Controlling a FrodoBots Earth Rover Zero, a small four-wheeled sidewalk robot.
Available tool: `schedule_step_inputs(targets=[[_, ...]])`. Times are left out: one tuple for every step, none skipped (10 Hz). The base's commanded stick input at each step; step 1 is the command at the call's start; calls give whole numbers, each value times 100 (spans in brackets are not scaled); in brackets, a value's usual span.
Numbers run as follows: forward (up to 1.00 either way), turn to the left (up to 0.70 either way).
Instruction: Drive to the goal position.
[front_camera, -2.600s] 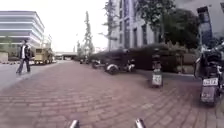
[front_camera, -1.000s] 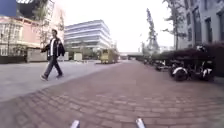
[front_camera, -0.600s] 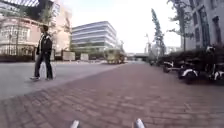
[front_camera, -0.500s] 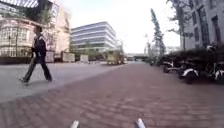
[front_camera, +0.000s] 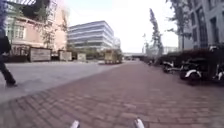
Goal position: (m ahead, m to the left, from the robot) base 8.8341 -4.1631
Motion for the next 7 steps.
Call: schedule_step_inputs(targets=[[45, -27], [45, -27], [45, -27], [45, -27], [45, -25], [45, -7], [45, 0]])
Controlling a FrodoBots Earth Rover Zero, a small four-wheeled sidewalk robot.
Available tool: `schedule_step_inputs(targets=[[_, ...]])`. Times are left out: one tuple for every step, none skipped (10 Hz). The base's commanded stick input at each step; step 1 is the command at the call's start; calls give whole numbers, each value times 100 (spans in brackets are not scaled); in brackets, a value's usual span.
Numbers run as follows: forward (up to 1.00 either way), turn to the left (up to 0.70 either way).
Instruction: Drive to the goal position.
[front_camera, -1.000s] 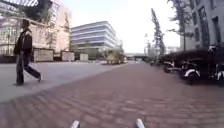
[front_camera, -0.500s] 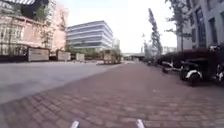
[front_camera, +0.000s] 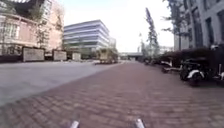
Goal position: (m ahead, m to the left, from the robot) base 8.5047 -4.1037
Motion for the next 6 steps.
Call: schedule_step_inputs(targets=[[45, 0], [45, 0], [45, 0], [47, 0], [70, 0], [70, 0]])
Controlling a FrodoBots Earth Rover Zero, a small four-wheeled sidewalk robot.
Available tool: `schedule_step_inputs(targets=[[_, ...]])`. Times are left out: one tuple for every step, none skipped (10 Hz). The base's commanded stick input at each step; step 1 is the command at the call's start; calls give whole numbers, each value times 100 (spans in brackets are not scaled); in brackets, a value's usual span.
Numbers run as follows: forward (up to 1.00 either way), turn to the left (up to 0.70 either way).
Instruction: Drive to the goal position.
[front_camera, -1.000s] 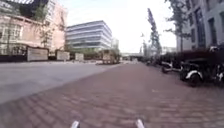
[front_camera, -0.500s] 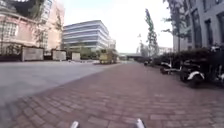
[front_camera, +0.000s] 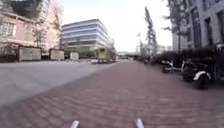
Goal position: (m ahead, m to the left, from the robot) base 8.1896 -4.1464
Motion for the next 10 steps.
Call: schedule_step_inputs(targets=[[70, 0], [70, -7], [70, -13], [70, -14], [70, -14], [70, -14], [70, -14], [70, -14], [70, -14], [70, -14]])
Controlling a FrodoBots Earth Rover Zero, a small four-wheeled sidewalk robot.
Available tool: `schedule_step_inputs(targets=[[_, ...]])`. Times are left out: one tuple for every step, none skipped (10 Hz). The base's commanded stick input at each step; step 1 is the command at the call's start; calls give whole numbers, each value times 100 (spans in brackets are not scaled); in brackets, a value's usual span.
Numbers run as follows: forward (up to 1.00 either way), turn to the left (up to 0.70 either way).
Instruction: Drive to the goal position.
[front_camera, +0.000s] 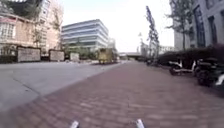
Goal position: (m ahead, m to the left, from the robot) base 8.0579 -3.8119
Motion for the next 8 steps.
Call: schedule_step_inputs(targets=[[70, -14], [70, -14], [70, -14], [70, -14], [70, -14], [70, -14], [70, -14], [70, -14]])
